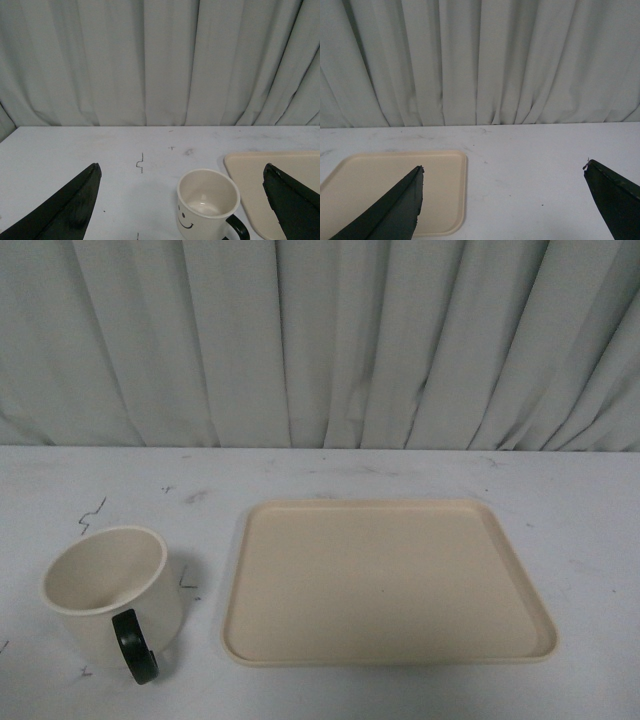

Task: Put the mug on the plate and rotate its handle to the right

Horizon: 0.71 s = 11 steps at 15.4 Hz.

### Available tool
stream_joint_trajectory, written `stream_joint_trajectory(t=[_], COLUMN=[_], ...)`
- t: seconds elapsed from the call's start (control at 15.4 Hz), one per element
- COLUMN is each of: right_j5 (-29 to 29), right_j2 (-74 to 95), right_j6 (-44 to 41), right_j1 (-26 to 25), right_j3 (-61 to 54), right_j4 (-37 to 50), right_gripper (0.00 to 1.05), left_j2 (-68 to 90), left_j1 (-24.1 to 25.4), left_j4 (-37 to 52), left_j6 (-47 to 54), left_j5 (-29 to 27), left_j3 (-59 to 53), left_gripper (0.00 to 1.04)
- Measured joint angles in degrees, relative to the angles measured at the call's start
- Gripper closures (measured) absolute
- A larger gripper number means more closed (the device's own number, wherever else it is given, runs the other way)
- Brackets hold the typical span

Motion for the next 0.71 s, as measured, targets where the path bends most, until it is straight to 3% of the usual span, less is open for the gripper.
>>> stream_joint_trajectory(t=[0.71], right_j5=[0.0], right_j2=[0.0], right_j6=[0.0], right_j1=[0.0], right_j3=[0.0], right_j4=[0.0], right_gripper=[0.06], left_j2=[0.0], left_j1=[0.0], left_j4=[0.0], left_j6=[0.0], left_j5=[0.0], left_j3=[0.0], left_gripper=[0.07])
